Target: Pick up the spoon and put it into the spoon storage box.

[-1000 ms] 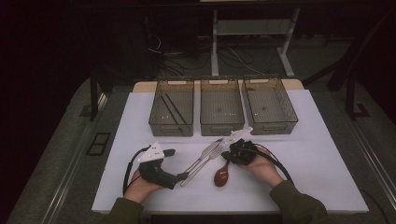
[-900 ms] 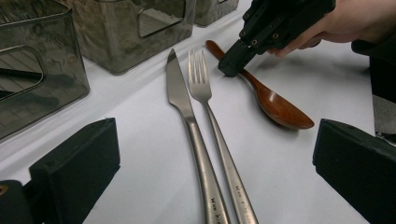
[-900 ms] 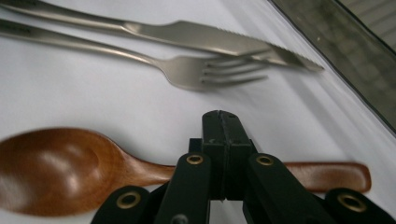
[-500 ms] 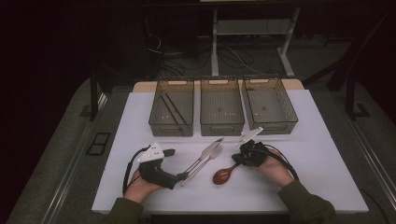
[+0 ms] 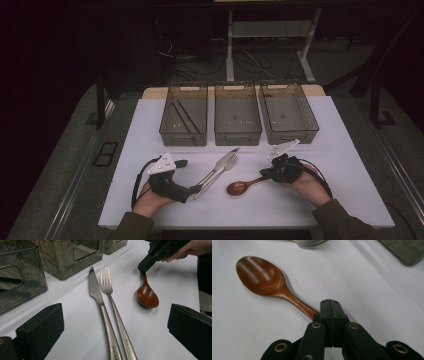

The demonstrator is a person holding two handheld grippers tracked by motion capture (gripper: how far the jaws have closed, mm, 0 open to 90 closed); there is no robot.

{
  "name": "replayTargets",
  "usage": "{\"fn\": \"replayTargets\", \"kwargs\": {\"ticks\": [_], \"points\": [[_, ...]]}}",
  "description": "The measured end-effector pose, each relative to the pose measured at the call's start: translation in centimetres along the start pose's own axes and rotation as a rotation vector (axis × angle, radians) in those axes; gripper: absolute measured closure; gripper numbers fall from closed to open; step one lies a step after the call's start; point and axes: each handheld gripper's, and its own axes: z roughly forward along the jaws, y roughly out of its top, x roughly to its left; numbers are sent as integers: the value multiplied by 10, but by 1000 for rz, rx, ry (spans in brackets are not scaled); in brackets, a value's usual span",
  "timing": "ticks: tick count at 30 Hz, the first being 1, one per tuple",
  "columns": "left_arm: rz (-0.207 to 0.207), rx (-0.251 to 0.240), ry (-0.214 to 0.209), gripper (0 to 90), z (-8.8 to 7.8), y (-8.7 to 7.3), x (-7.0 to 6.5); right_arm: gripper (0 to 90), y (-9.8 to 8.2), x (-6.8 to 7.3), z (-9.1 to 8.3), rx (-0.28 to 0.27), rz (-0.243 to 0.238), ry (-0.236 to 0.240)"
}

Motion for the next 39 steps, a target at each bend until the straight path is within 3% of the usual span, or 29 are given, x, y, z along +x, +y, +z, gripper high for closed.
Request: {"fn": "replayTargets", "kwargs": {"ticks": [6,13,18,29,39], "points": [[3,3,-1,0,0,0,0,880,1,-3,-5,-57,19,36],[3,7,-3,0,1,0,-1,657,6,2,-6,-146,53,110],[3,10,-4,0,2,0,-1,520,11,11,-3,-180,42,138],[7,11,-5,0,1,0,-1,458,25,34,20,-156,-26,194],[5,9,-4,0,1,0,0,440,25,42,32,-102,-66,192]]}}
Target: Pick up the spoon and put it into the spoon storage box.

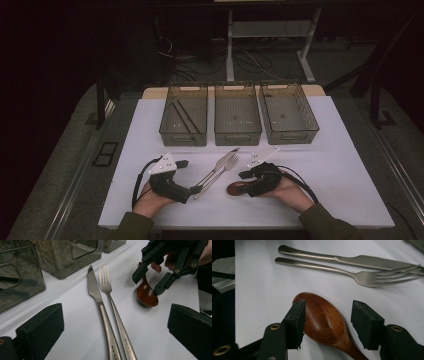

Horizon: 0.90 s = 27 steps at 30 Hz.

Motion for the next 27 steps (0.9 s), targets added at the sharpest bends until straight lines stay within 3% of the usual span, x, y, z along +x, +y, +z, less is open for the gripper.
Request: {"fn": "replayTargets", "kwargs": {"ticks": [11,13,15,16,27], "points": [[-1,-1,-1,0,0,0,0,437,-3,3,5,41,-22,-8],[-2,-1,0,0,0,0,0,439,-3,1,5,51,-67,-20],[0,0,0,0,0,0,0,449,-3,3,6,55,-69,-13],[-1,0,0,0,0,0,0,457,-4,2,5,59,-100,-15],[2,1,1,0,0,0,0,538,-5,8,3,81,-142,-1]]}}
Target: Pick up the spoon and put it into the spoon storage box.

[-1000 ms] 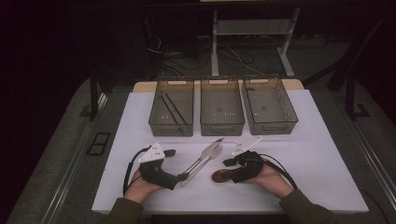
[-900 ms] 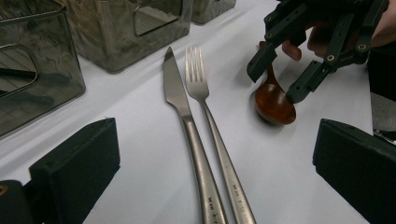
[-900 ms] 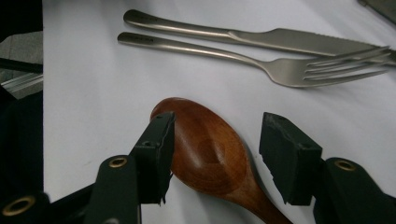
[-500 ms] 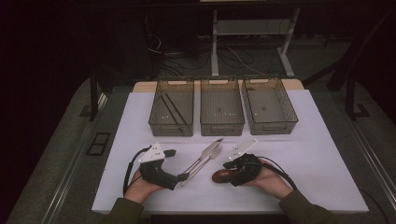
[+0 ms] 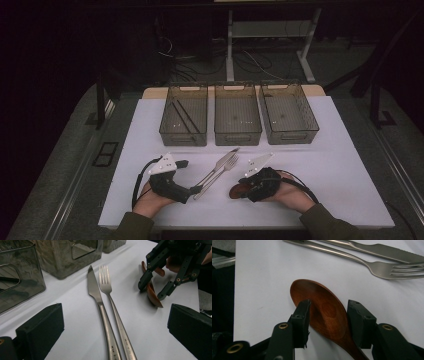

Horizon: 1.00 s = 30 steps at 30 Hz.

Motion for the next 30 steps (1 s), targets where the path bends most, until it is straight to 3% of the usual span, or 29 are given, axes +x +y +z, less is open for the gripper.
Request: {"fn": "replayTargets", "kwargs": {"ticks": [5,30], "points": [[1,0,0,0,0,0,0,567,-1,1,-1,17,-62,-5],[2,0,0,0,0,0,0,761,-2,3,-5,34,-92,24]]}}
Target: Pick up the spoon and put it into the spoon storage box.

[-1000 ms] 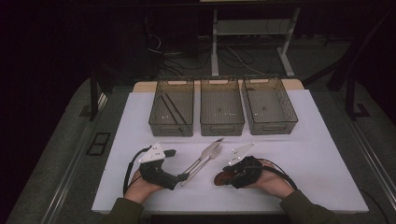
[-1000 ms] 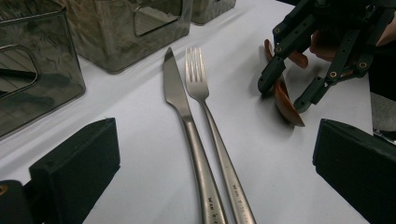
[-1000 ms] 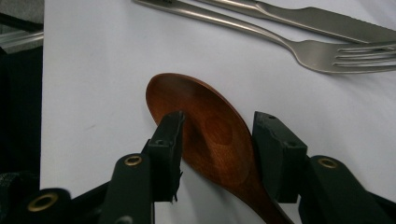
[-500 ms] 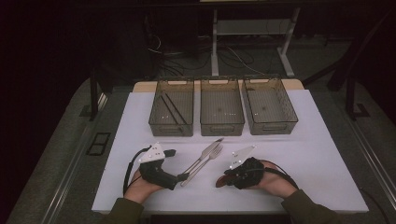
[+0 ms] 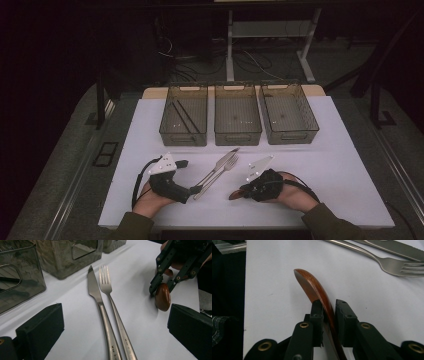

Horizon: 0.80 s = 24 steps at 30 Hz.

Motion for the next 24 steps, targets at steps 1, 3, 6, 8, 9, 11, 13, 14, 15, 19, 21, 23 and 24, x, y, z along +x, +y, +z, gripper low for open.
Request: {"fn": "replayTargets", "kwargs": {"ticks": [1,3,6,8,9,11,13,14,15,19,21,23,24], "points": [[1,-1,0,0,0,0,0,767,0,0,0,0,0,1],[1,-1,0,0,0,0,0,774,0,0,0,1,-1,3],[0,0,0,0,0,0,0,789,0,0,0,3,-1,5],[0,0,-1,0,0,0,0,798,0,0,-1,3,4,2],[-1,-1,0,0,0,0,0,803,1,0,-1,3,7,-1],[0,-1,-1,0,0,0,0,804,1,-1,-2,-1,13,-7],[0,-1,-1,0,0,0,0,804,1,-2,-5,-15,27,-10],[0,0,-1,0,0,0,0,804,1,-3,-6,-15,34,-13],[0,0,-1,0,0,0,0,804,1,-3,-7,-17,46,-14],[2,2,-5,0,1,0,0,804,0,-6,-11,-33,74,-42],[-2,2,-7,0,1,-1,0,804,1,-7,-14,-54,120,-60],[-1,2,-9,0,2,-1,0,804,1,-10,-17,-65,140,-81],[2,4,-6,0,2,-1,0,804,2,-11,-19,-75,156,-83]]}}
